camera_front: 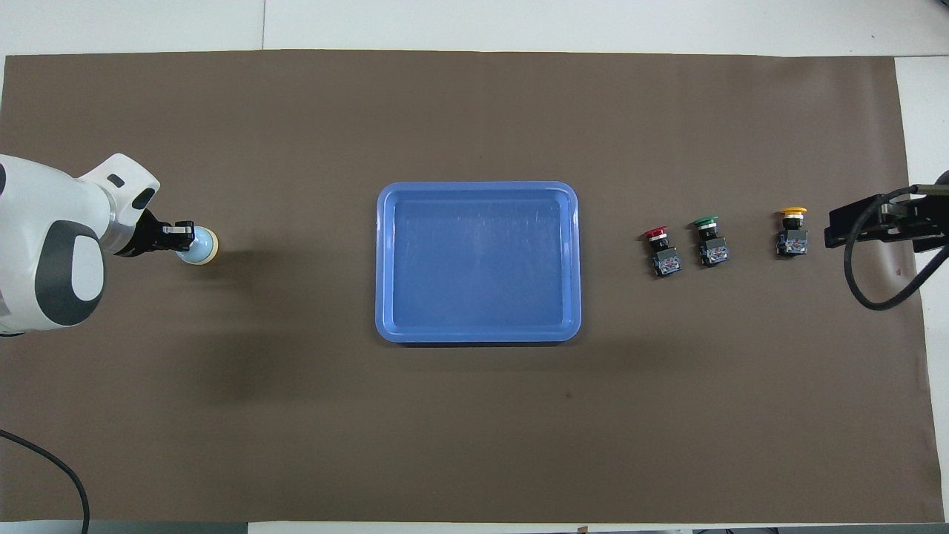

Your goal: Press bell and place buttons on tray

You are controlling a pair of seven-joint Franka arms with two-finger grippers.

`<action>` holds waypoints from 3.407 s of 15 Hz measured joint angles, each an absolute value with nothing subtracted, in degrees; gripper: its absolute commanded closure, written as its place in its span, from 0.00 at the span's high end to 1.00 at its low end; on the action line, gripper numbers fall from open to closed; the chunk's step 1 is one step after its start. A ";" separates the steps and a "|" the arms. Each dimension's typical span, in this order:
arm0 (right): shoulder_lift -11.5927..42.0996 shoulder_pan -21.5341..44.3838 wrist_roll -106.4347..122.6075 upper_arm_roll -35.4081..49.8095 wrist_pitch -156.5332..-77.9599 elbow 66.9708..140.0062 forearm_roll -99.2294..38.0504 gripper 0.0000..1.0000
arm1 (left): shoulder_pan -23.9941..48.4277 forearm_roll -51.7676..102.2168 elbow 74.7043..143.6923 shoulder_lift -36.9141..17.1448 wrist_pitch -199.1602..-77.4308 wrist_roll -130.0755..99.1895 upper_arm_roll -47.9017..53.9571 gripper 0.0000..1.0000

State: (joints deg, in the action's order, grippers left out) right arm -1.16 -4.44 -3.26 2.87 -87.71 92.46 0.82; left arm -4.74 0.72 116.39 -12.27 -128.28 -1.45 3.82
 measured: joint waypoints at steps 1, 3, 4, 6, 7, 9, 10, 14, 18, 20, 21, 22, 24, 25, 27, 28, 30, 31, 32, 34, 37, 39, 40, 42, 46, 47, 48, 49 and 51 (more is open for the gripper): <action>-1.16 -4.44 -3.26 2.87 -87.71 92.46 0.82 1.00 | -4.73 0.72 115.04 -12.28 -125.57 -1.45 3.92 0.00; -1.16 -4.44 -3.26 2.87 -87.71 92.46 0.82 1.00 | -4.50 0.72 110.17 -11.93 -118.06 -1.45 4.21 0.00; -1.16 -4.44 -3.26 2.87 -87.71 92.46 0.82 1.00 | -4.07 0.72 107.63 -11.34 -114.34 -1.47 4.24 0.10; -1.16 -4.44 -3.26 2.87 -87.70 92.46 0.82 1.00 | -3.28 0.72 104.00 -9.33 -108.16 -1.50 4.34 0.72; -1.16 -4.44 -3.26 2.87 -87.70 92.47 0.82 1.00 | -2.89 0.72 102.92 -8.07 -105.77 -1.51 4.43 1.00; -1.16 -4.44 -3.26 2.87 -87.70 92.47 0.82 1.00 | -2.25 0.72 102.24 -5.19 -102.82 -1.56 4.49 1.00; -1.16 -4.44 -3.26 2.87 -87.70 92.47 0.82 1.00 | -2.09 0.72 102.25 -3.73 -101.70 -1.59 4.48 1.00; -1.16 -4.44 -3.26 2.87 -87.70 92.47 0.82 1.00 | -2.01 0.72 102.28 0.11 -95.12 -1.75 4.39 1.00; -1.16 -4.64 -3.07 2.58 -87.70 92.49 0.82 1.00 | -1.96 0.72 102.34 2.45 -90.78 -1.80 4.41 1.00; -1.17 -5.72 -0.79 2.38 -88.06 92.67 0.82 1.00 | -1.80 0.72 102.37 2.96 -90.26 -1.80 4.50 1.00; -1.18 -6.73 0.44 2.35 -89.43 92.98 0.82 1.00 | -1.76 0.72 102.37 3.04 -90.22 -1.80 4.53 1.00; -1.18 -7.87 1.38 2.30 -91.50 93.64 0.82 1.00 | -1.76 0.72 102.37 3.04 -90.34 -1.80 4.53 1.00; -1.11 -10.20 2.31 2.19 -96.14 96.21 0.82 1.00 | -1.79 0.72 102.36 3.04 -90.47 -1.80 4.43 1.00; -0.81 -11.09 2.59 2.18 -98.03 97.54 0.82 1.00 | -1.81 0.72 102.36 3.04 -90.47 -1.80 4.36 1.00; 1.05 -12.38 3.65 2.18 -101.77 99.42 0.82 1.00 | -1.81 0.72 102.36 3.04 -90.47 -1.80 4.33 1.00; 2.66 -12.68 4.03 2.16 -104.16 99.88 0.82 1.00 | -1.81 0.72 102.36 3.04 -90.47 -1.80 4.35 1.00; 6.30 -12.80 4.07 2.17 -109.05 100.22 0.82 0.99 | -1.78 0.72 102.27 3.04 -90.44 -1.80 4.46 1.00; 8.37 -12.80 4.07 2.17 -111.83 100.34 0.82 0.99 | -1.76 0.72 102.22 3.04 -90.44 -1.80 4.50 1.00; 10.44 -12.80 4.07 2.17 -114.80 100.64 0.82 0.99 | -1.76 0.72 102.09 3.04 -90.44 -1.80 4.52 1.00; 13.55 -12.92 4.07 2.17 -122.74 103.76 0.82 0.99 | -1.76 0.72 101.83 3.04 -90.43 -1.80 4.52 1.00; 16.47 -15.34 4.50 2.13 -131.74 110.93 0.82 0.99 | -1.73 0.72 101.08 3.05 -90.37 -1.80 4.56 1.00; 18.11 -16.96 6.36 2.10 -132.95 112.74 0.82 0.99 | -1.73 0.72 100.69 3.05 -90.34 -1.80 4.57 1.00; 18.51 -17.42 7.00 2.10 -132.95 113.22 0.82 0.99 | -1.73 0.72 100.70 3.05 -90.34 -1.80 4.58 1.00; 18.52 -17.57 7.27 2.18 -132.94 113.79 0.82 1.00 | -1.72 0.72 100.68 3.07 -90.40 -1.80 4.60 1.00; 18.38 -16.70 7.40 2.55 -132.85 114.68 0.82 0.99 | -1.75 0.72 100.57 3.30 -90.40 -1.80 4.44 1.00; 18.42 -16.34 7.40 2.59 -133.05 115.02 0.82 0.99 | -1.75 0.72 100.55 3.44 -90.40 -1.80 4.43 1.00; 18.53 -16.05 7.40 2.60 -133.58 115.34 0.82 0.99 | -1.75 0.72 100.54 3.63 -90.40 -1.80 4.43 1.00; 18.66 -15.94 7.40 2.61 -134.08 115.58 0.82 0.99 | -1.75 0.72 100.54 3.82 -90.40 -1.80 4.43 1.00; 18.87 -15.95 7.40 2.60 -134.44 115.73 0.82 0.84 | -1.75 0.72 100.53 4.06 -90.40 -1.80 4.43 1.00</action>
State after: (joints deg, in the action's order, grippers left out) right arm 18.87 -15.95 7.40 2.60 -134.44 115.73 0.82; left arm -1.75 0.72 100.53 4.06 -90.40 -1.80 4.43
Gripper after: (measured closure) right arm 0.009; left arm 0.000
